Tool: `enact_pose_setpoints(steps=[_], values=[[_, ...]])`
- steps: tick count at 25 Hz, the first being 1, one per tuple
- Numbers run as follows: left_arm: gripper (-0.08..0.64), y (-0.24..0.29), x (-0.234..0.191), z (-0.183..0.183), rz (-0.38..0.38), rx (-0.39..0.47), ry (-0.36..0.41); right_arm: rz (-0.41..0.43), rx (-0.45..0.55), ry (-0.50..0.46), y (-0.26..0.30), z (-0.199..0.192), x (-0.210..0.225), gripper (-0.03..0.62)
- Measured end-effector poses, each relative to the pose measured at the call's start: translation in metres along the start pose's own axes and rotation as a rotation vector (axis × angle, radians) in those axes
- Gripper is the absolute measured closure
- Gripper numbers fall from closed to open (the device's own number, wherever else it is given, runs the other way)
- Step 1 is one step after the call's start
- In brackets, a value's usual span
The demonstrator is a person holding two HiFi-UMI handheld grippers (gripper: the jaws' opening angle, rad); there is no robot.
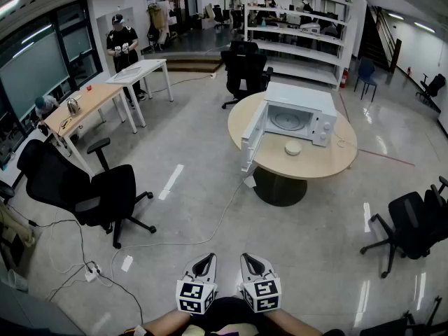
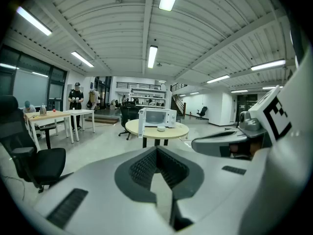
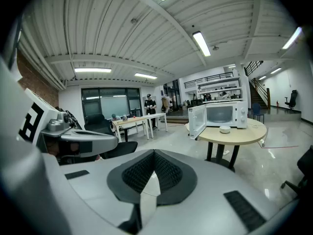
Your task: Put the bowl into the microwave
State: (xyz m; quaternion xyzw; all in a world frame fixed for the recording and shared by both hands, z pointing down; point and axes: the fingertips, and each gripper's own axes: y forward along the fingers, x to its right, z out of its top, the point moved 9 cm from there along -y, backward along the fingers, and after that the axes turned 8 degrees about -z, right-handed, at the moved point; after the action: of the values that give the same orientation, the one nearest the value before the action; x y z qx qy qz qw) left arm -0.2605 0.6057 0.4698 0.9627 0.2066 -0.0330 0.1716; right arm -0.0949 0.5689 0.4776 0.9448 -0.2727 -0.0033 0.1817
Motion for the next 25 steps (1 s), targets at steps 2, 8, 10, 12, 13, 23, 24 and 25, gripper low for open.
enact_pose_setpoints(steps=[2, 8, 10, 12, 13, 23, 24, 25], values=[[0.514, 0.003, 0.005, 0.0, -0.001, 0.008, 0.008, -0.009, 0.006, -0.006, -0.002, -0.003, 0.008, 0.577], [0.514, 0.01, 0.013, 0.001, -0.018, 0.017, 0.016, -0.035, 0.019, -0.007, -0.007, -0.003, 0.018, 0.577], [0.514, 0.009, 0.016, -0.001, -0.031, 0.014, 0.025, -0.044, 0.018, -0.003, -0.01, -0.006, 0.017, 0.577], [0.514, 0.01, 0.017, -0.001, -0.04, 0.023, 0.03, -0.055, 0.018, -0.003, -0.012, -0.009, 0.019, 0.577], [0.514, 0.011, 0.017, -0.001, -0.044, 0.028, 0.031, -0.061, 0.019, -0.005, -0.013, -0.009, 0.019, 0.577], [0.514, 0.034, 0.012, 0.005, -0.125, 0.026, 0.07, -0.14, 0.017, 0.016, -0.005, -0.008, 0.028, 0.577], [0.514, 0.036, 0.01, 0.005, -0.129, 0.025, 0.069, -0.144, 0.013, 0.017, -0.002, -0.009, 0.029, 0.577], [0.514, 0.039, 0.008, 0.004, -0.132, 0.024, 0.066, -0.147, 0.01, 0.017, 0.0, -0.009, 0.029, 0.577]])
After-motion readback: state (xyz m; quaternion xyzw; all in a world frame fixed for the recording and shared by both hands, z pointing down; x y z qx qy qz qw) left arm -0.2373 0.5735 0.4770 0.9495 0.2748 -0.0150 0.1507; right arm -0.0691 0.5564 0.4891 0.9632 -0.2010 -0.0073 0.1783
